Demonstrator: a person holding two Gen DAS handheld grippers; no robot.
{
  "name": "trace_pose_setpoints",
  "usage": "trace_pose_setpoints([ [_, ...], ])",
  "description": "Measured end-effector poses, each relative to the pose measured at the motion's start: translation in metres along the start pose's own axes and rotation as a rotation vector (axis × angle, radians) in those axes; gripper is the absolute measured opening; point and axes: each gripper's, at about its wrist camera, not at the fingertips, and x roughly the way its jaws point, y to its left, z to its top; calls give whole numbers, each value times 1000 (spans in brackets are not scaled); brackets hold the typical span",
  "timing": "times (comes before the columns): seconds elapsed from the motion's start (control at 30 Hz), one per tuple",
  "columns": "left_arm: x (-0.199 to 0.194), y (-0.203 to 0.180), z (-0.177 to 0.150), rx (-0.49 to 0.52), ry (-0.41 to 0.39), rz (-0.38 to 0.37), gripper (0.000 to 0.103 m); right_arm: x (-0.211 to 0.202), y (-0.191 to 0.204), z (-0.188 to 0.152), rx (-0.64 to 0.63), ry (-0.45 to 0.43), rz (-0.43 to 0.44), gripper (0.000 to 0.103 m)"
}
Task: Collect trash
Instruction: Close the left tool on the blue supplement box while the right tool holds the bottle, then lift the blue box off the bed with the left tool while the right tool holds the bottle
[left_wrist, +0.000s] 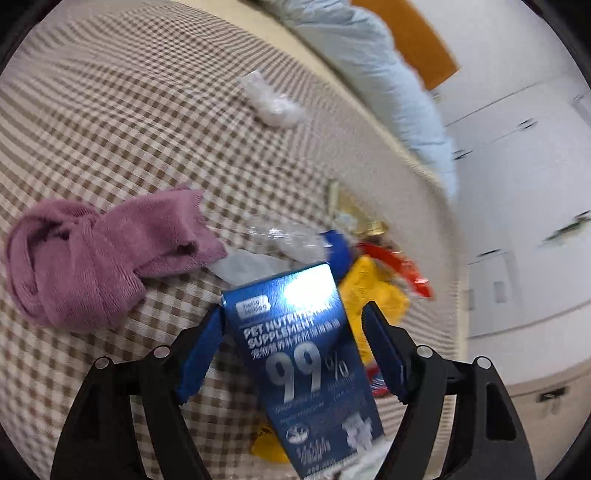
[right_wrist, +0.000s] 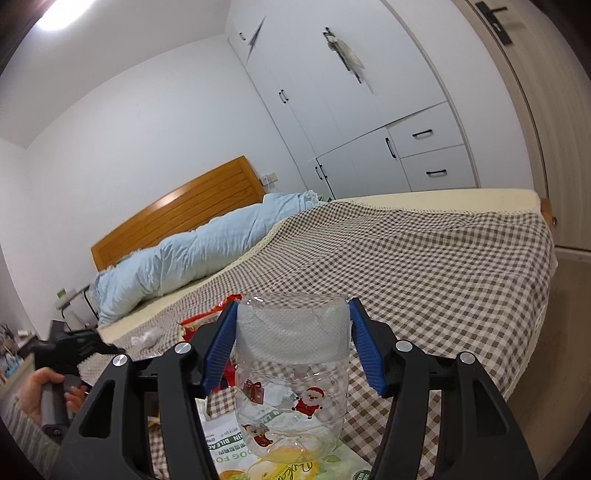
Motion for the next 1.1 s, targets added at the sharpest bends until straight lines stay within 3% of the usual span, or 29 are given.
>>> trace_pose_setpoints([
  [0.1, 13, -17, 10, 8, 8, 149, 73, -2, -9, 4, 46, 9, 17, 59],
  [0.2, 20, -25, 16, 11, 10, 218, 72, -4, -18, 8, 83, 18, 31, 59],
  [0.37, 24, -25, 19, 18, 40, 236, 69, -7, -31, 13, 132, 29, 39, 59],
  [0.4, 23, -29, 18, 35, 26, 229, 65, -7, -33, 13, 140, 33, 41, 59],
  [0.67, -31, -62, 7, 224, -142, 156, 64, -15, -30, 12, 137, 36, 57, 59],
  [0.83, -69, -87, -11, 419, -274, 170, 64, -22, -21, 6, 104, 29, 60, 59],
  [1.0, -79, -87, -23, 506, -314, 228, 65, -28, -12, 1, 96, 23, 61, 59],
  [1.1, -78, -80, -24, 507, -329, 229, 65, -30, -11, 0, 94, 21, 61, 59],
])
